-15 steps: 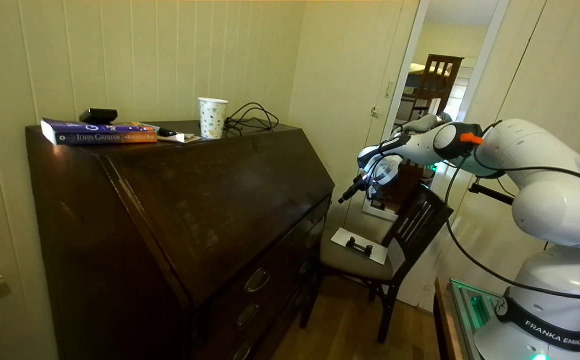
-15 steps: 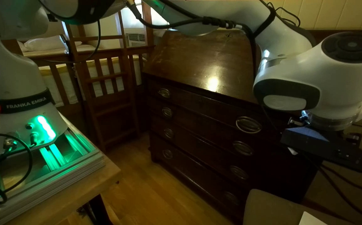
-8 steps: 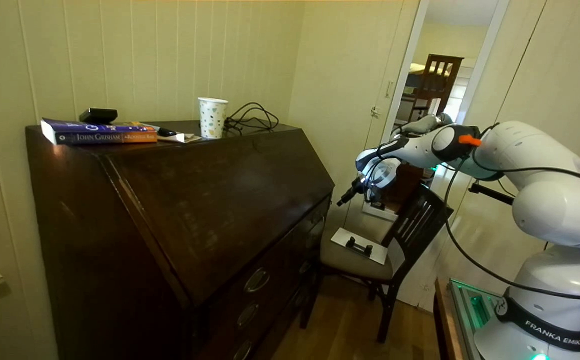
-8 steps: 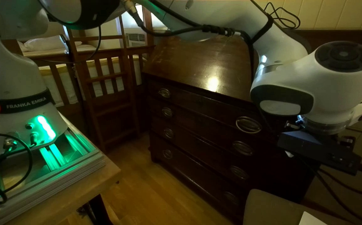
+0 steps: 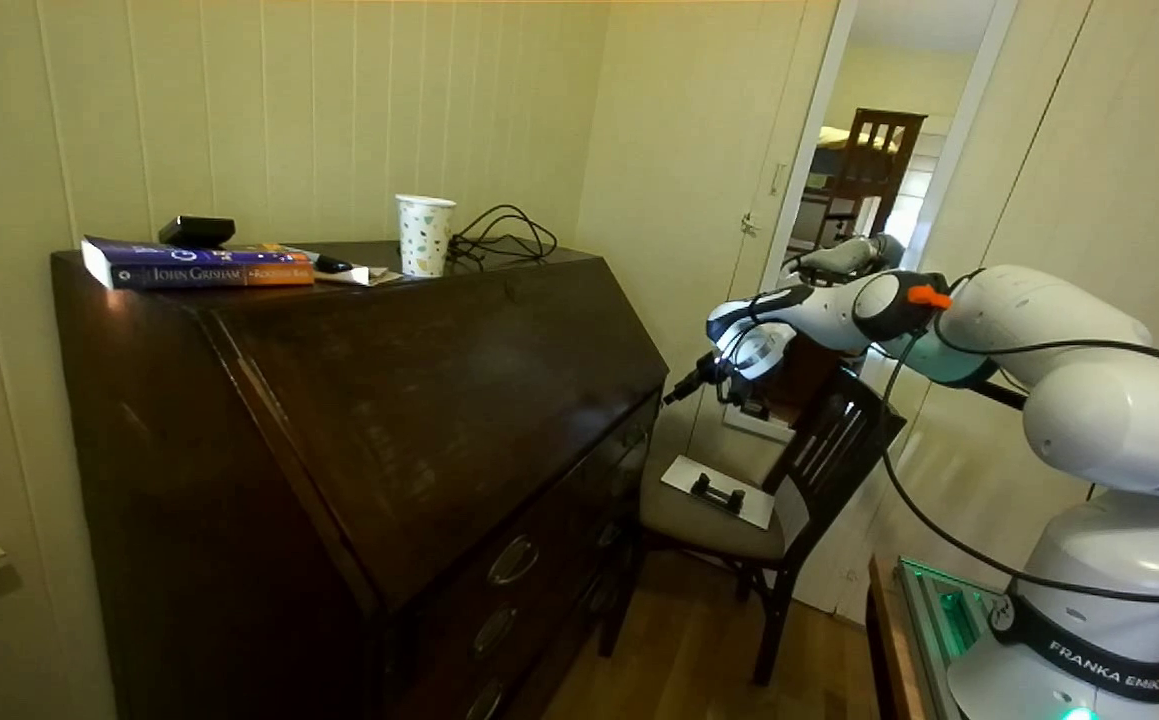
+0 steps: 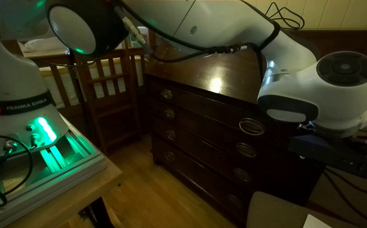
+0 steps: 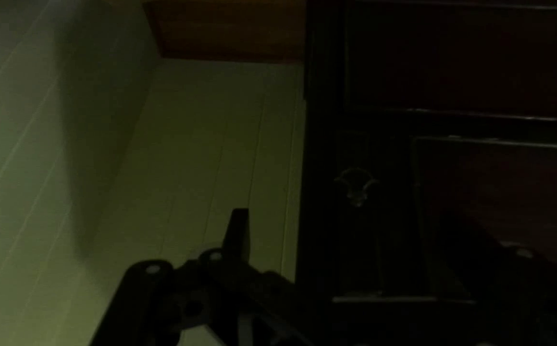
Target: Pull out the right board
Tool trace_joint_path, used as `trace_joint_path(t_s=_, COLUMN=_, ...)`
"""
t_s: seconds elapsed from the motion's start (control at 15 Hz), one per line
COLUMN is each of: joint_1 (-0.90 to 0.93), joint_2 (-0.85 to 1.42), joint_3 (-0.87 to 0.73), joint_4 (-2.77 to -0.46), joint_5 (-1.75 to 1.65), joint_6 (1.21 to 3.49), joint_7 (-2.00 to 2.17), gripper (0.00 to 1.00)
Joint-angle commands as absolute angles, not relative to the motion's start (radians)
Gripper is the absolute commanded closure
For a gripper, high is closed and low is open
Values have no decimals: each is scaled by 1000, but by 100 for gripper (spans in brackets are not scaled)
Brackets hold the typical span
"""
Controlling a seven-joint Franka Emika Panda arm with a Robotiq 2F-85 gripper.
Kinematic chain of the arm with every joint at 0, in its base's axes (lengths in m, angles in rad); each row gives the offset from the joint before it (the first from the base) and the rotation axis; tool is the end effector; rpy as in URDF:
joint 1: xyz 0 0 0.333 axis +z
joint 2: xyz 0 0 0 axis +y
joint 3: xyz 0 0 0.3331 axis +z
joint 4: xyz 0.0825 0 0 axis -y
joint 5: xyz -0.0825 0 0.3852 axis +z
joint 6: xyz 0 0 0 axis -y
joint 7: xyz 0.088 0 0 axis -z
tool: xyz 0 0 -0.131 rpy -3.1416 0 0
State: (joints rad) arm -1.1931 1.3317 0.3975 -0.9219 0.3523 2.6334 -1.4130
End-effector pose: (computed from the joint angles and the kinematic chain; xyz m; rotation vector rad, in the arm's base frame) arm 0.4616 -0.6946 0.0960 2.8371 -0.0573 1.0070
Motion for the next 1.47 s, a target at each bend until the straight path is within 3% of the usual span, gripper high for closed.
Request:
trace_joint_path(t_s=0.0, joint_1=-1171, joint_2=1418, joint_3=402, joint_4=-761, joint_5=349, joint_6=2569, joint_7=-1390, gripper=0)
trace_joint_path(t_s=0.2, joint_1=-1162, joint_2=1436, joint_3=386, joint_4=-718, joint_5=341, joint_6=2521, joint_7=-1367, gripper=0)
trace_joint_path(t_s=0.47, joint_1=-1142, joint_2=1466, joint_3=373, joint_4=-679, joint_5=337, joint_6=2516, joint_7=-1351, gripper=12)
trace_joint_path(t_s=0.53, joint_1=-1136, joint_2=1470, joint_3=366, joint_4=-676, joint_5=336, joint_6=2520, joint_7=-1343, gripper=19)
trace_joint_path(t_s=0.8, joint_1=-1114, joint_2=1484, joint_3=334, joint_4=-676, joint_5=335, joint_6=2528, joint_7=-1318, gripper=18)
trace_joint_path(t_s=0.87, joint_1=-1112, joint_2=1489, joint_3=333, joint_4=-673, joint_5=339, joint_6=2530, joint_7=-1317, gripper=42)
trace_joint_path(t_s=1.0, joint_1=-1110, joint_2=1497, joint_3=338, joint_4=-665, joint_5=345, joint_6=2527, joint_7=-1317, gripper=49)
trace_joint_path(t_s=1.4, joint_1=-1123, joint_2=1506, joint_3=399, joint_4=-643, joint_5=362, joint_6=2514, joint_7=-1412, gripper=92)
